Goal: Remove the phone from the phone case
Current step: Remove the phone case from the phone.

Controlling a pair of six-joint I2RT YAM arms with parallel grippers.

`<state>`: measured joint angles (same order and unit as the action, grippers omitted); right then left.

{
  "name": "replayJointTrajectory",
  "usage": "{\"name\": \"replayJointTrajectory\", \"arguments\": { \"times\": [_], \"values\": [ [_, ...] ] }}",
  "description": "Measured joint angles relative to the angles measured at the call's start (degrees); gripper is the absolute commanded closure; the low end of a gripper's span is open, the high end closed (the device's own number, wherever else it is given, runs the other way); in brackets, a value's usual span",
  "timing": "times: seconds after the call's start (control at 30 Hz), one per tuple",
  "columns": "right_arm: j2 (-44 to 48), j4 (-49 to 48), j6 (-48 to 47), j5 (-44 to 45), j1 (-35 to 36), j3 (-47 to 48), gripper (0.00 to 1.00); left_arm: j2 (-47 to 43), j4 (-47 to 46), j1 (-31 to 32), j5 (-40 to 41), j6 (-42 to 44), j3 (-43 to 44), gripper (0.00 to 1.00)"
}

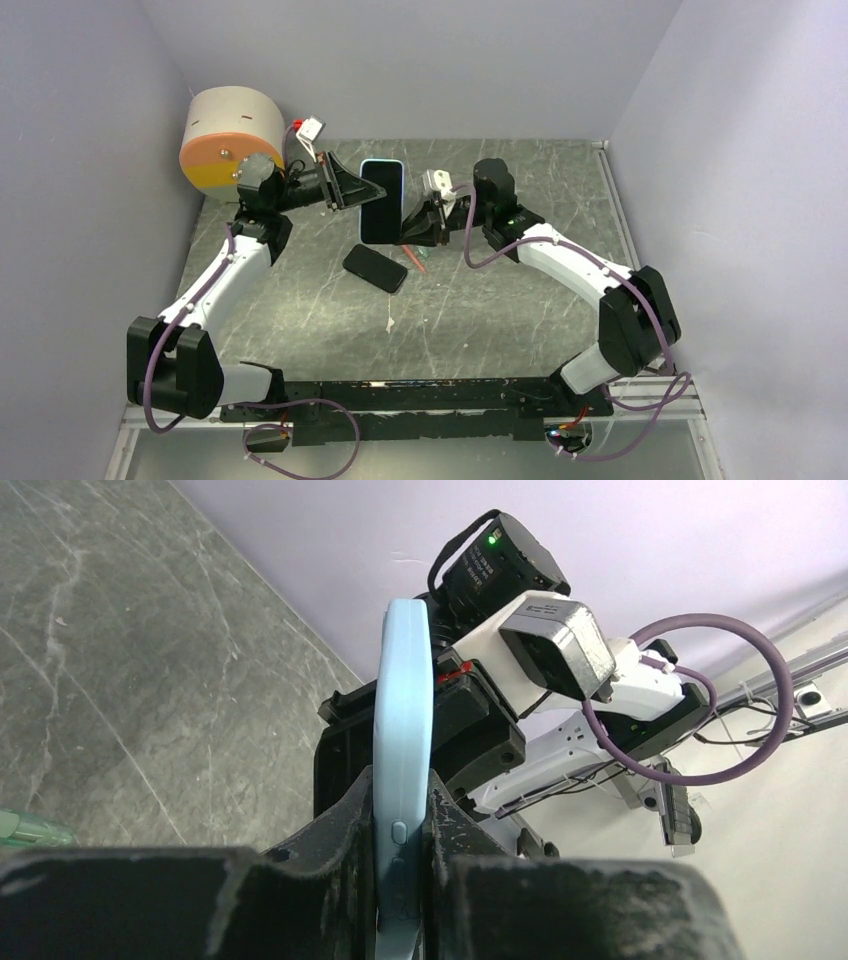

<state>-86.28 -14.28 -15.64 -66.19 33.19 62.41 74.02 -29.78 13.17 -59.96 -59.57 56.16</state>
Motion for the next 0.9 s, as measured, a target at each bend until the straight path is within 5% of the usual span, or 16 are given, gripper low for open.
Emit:
{"name": "replayJointTrajectory", "arguments": {
  "times": [0.23, 0.57, 0.9],
  "values": [
    [-1.8, -3.5, 4.0, 1.4, -0.1, 0.0, 1.0, 0.2, -0.4, 0.0, 0.5, -0.2, 0.0, 0.98],
    [-2.6, -14.4, 26.8, 6.4, -1.4, -3.2, 0.64, 0.2, 1.6, 0.2, 5.4, 5.3, 0.0, 0.98],
    [-0.7, -18.0, 39.1, 16.2, -1.9, -7.3, 0.55, -0.2, 6.3, 1.6, 9.0, 8.4, 0.2, 0.98]
  ]
}}
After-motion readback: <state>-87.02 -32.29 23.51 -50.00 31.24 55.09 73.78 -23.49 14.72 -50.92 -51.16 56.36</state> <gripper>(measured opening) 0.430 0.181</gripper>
